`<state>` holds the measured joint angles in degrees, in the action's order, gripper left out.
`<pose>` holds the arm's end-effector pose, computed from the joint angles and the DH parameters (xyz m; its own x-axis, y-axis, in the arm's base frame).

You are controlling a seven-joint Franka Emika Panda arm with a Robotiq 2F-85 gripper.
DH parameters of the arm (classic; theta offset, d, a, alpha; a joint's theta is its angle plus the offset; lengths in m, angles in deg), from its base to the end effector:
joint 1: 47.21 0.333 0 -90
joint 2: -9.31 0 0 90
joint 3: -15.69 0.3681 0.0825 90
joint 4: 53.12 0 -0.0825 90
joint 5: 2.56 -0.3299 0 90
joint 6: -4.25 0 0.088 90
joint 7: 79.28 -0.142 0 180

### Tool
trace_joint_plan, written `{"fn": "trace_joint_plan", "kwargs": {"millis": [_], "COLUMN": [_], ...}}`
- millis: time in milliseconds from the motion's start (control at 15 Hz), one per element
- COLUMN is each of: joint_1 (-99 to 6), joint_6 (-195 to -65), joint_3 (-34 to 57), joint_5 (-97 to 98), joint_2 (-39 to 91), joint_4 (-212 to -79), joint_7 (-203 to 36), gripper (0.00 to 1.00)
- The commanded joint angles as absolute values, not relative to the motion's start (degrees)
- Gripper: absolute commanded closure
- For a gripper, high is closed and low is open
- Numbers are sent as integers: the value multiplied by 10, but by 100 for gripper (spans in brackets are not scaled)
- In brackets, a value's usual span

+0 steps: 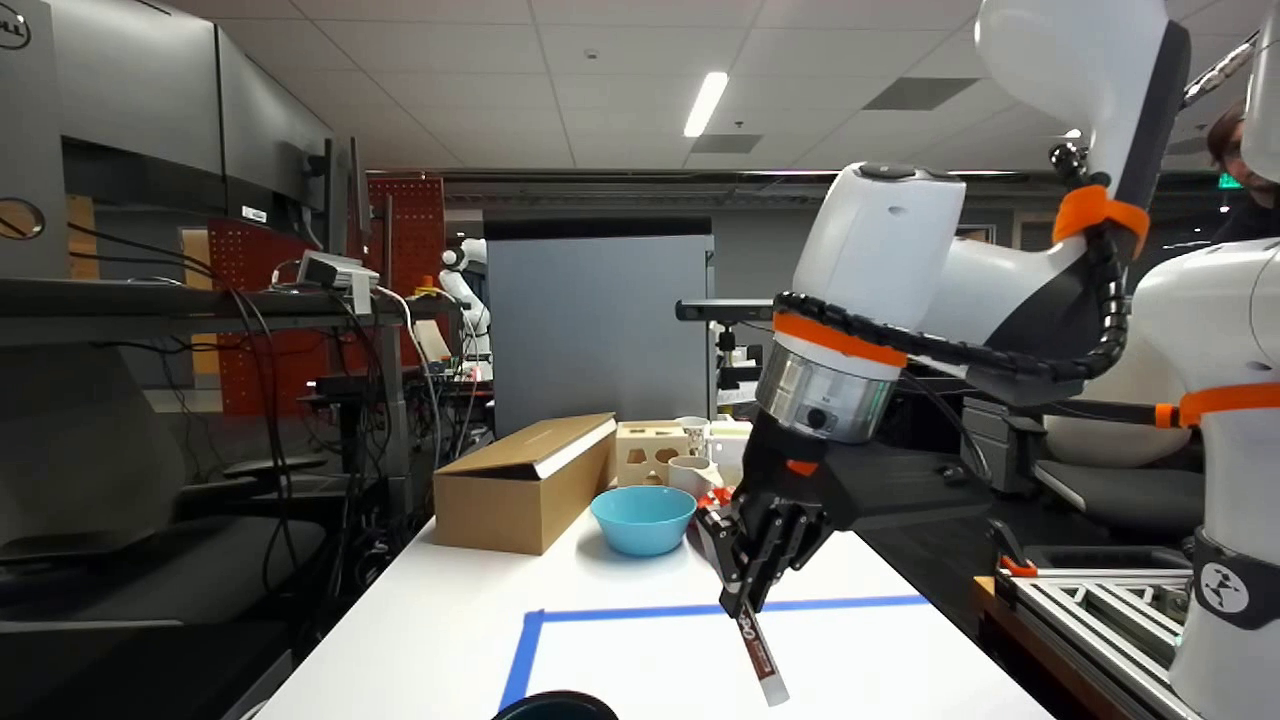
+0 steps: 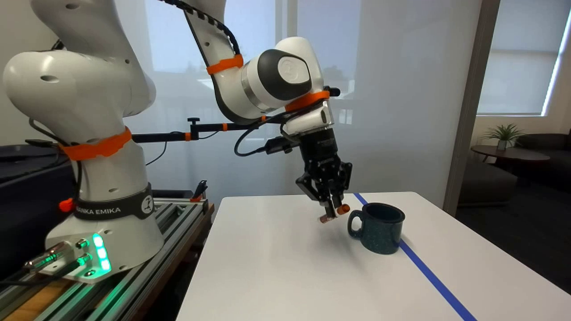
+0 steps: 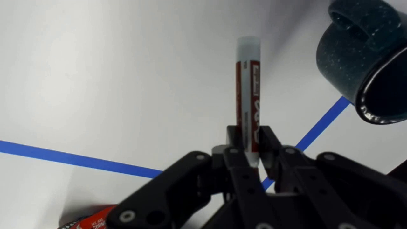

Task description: Remove the marker from the cup and put it on the table

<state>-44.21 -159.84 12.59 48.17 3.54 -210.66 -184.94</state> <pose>0.3754 0.0349 0.3281 0.4759 -0.8130 0.3356 -0.8262 -0.5440 -0.1464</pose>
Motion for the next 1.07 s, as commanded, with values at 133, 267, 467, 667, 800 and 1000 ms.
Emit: {"fn": "trace_joint_plan", "kwargs": {"millis": [133,267,467,667,800,1000], "joint_1": [-463,-468,-474,-475,-473,-467], "joint_6": [-1676,-1691,-1699,-1696,-1694,-1689], "joint_3": [91,85,80,73,68,56], "joint_5": [482,484,490,494,497,512], "joint_2": [129,160,195,221,238,255], "joint_4": [-2085,-2074,-2054,-2034,-2021,-2004], "joint_7": [-1779,-1763,-1748,-1742,-1740,-1748], "gripper": [95,95,95,95,95,95]}}
